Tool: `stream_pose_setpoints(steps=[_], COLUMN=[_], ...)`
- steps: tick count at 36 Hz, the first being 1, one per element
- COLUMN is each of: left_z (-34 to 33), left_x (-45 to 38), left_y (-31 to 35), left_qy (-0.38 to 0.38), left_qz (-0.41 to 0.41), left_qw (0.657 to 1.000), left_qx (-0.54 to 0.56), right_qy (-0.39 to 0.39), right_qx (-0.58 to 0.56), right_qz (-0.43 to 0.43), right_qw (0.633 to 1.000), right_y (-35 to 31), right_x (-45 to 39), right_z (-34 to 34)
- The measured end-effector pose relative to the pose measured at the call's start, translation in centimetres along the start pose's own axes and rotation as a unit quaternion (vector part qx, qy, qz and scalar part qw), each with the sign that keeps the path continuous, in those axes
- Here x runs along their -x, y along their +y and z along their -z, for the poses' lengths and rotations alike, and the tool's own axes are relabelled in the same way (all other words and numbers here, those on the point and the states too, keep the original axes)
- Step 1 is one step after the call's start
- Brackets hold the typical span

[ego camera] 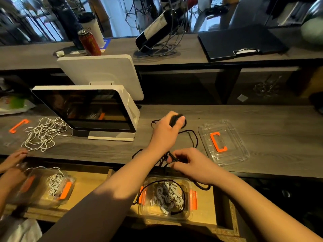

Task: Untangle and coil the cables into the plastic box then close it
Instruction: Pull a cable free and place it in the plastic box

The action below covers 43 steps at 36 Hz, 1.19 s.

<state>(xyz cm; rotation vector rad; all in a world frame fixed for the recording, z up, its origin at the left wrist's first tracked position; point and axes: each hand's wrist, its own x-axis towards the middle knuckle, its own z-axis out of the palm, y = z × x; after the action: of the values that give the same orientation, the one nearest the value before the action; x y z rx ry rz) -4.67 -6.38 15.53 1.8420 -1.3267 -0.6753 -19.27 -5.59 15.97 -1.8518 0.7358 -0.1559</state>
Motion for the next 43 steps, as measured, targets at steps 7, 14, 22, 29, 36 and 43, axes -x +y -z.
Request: stream_pose_setpoints(steps=[7,14,22,29,36,43], left_z=[0.7,2.2,2.9,3.2,3.0,2.8], left_x=[1.4,2.5,2.6,2.5,2.2,1.6], left_y=[-0.1,0.7,-1.4,-2.0,-1.3,-1.4], left_qy=[-0.261,-0.386,-0.464,-0.419,-0.403,-0.373], left_qz=[0.117,0.134,0.094,0.107,0.128,0.125], left_qw=[0.958,0.911,0.876,0.899,0.901,0.913], left_qx=[-0.03,-0.051,-0.094,-0.07,-0.096,-0.103], right_qy=[0.038,-0.061,-0.155,0.089,0.344,0.257], right_qx=[0.033,-0.065,-0.081,-0.014,0.139,0.159], right_qz=[0.031,0.002,-0.089,-0.083,0.17,0.081], right_qw=[0.998,0.996,0.981,0.992,0.913,0.95], right_y=[-0.3,-0.1,1.6,1.4,-1.5,0.3], right_x=[0.6,0.0,-0.3,0.1,2.1,2.1], right_z=[3.0,6.1,7.0,8.2,3.0,-1.2])
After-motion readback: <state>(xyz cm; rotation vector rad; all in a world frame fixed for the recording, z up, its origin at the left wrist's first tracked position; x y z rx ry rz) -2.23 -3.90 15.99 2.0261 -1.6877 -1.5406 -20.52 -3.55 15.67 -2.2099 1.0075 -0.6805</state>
